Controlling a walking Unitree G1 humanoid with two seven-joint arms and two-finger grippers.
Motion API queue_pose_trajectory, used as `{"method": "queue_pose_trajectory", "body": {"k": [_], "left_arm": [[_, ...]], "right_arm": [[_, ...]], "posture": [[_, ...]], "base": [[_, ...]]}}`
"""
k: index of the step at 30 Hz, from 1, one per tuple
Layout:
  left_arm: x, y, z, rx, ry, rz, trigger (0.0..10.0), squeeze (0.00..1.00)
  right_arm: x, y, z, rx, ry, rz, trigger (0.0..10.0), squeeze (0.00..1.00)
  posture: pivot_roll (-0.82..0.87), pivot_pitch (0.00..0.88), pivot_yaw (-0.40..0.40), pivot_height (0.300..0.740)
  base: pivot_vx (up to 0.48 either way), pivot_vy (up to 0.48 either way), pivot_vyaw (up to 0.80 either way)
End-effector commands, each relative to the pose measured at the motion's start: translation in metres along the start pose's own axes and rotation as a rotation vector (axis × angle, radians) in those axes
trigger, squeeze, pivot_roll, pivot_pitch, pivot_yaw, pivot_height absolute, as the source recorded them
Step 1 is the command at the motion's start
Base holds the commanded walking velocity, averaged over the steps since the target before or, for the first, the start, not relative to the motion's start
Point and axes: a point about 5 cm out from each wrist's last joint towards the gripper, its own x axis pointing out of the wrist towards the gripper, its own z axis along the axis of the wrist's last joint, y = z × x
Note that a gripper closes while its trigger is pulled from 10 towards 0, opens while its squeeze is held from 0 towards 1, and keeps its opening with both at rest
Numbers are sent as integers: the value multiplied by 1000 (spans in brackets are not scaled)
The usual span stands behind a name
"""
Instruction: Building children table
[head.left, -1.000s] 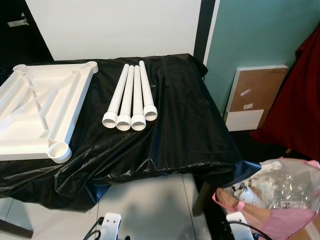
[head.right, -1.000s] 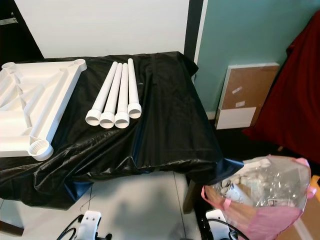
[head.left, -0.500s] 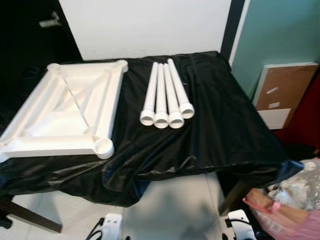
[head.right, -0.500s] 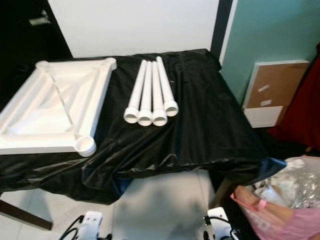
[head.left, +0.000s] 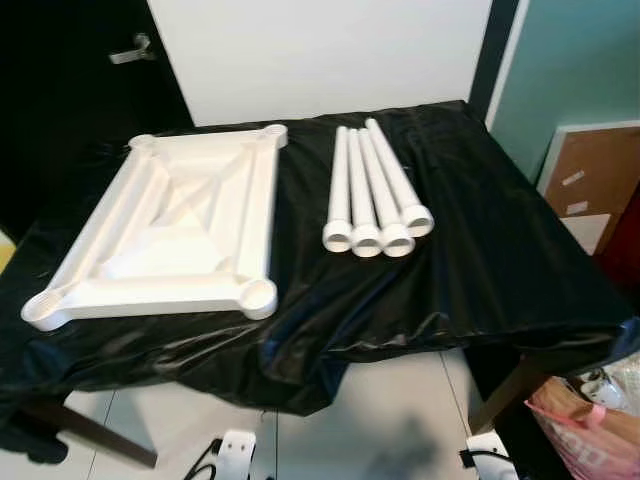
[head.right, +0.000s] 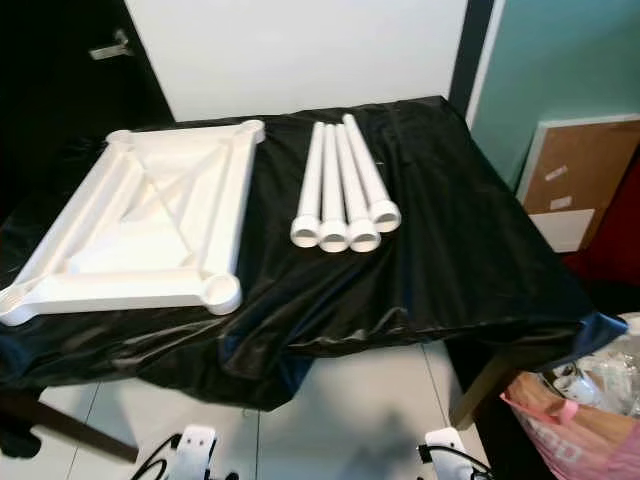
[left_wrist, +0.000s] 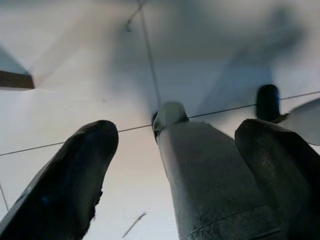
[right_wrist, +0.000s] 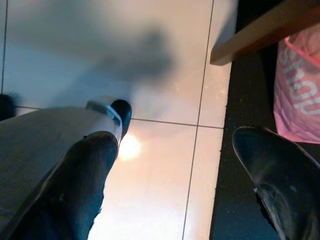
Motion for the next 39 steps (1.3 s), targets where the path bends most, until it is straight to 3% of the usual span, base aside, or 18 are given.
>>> {"method": "queue_pose_trajectory", "body": {"k": [1,12,36,37,39], "left_arm": [[-3,6,-11,3,36,20,10000,0],[-3,7,-12,4,35,21,10000,0],[-4,7,-13,9,43,14,10000,0],[-4,7,-13,4,42,12,10000,1000],[-4,7,-13,-5,39,8,10000,1000]], "right_arm": [[0,10,-2,17,10,25,10000,0],[1,12,2,21,-3,26,10000,0],[1,14,2,30,6,28,10000,0],[1,14,2,32,7,28,10000,0],[1,14,1,44,11,32,10000,0]], "posture": [[-112,0,45,740],[-114,0,49,740],[-121,0,52,740],[-121,0,52,740],[-120,0,50,740]], "base": [[0,382,0],[0,369,0],[0,0,0],[0,0,0],[0,0,0]]}}
